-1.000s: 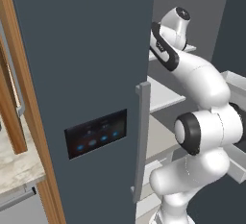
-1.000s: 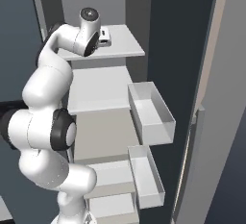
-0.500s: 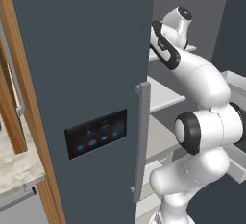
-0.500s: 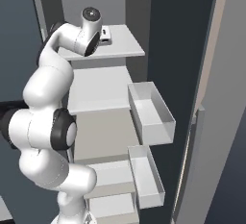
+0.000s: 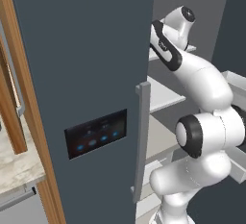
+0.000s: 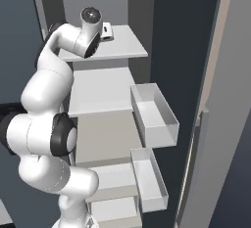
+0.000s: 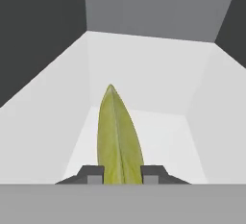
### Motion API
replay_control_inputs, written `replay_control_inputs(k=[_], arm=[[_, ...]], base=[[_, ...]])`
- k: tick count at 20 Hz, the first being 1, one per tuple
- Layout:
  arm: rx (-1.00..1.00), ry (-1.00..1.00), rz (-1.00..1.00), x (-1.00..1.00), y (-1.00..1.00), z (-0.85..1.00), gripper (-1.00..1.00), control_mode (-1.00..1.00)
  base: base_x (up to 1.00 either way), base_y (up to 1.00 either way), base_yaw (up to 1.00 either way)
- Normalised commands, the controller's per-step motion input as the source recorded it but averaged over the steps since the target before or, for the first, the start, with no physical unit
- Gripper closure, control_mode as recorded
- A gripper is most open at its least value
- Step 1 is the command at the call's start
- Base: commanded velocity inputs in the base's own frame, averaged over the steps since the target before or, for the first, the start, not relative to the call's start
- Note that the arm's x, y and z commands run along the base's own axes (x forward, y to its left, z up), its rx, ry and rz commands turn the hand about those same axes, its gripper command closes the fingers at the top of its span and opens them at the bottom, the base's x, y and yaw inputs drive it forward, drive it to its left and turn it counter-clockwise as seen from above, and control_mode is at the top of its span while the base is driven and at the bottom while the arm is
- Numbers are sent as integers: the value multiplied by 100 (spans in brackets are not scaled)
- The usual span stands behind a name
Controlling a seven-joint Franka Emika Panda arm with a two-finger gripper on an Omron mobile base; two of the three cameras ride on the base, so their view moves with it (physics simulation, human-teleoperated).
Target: There is a bowl on the dining counter. Grab a lemon wedge from the fridge and place it in the bowl. Then get the liquor bottle and glass cup from the cabinet and place them next to the bowl.
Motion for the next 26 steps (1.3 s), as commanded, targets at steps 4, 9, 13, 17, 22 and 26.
replay_control_inputs(k=[4, 9, 13, 17, 22, 26], arm=[[0, 0, 0, 0, 2, 0, 100, -100], [0, 0, 0, 0, 0, 0, 100, -100], [0, 0, 0, -18, 0, 0, 100, -100], [0, -1, 1, -42, 0, 0, 100, -100], [0, -5, 4, -65, 0, 0, 100, -100], [0, -5, 5, -75, 0, 12, 100, -100]], base=[[0, 0, 0], [0, 0, 0], [0, 0, 0], [0, 0, 0], [0, 0, 0], [0, 0, 0]])
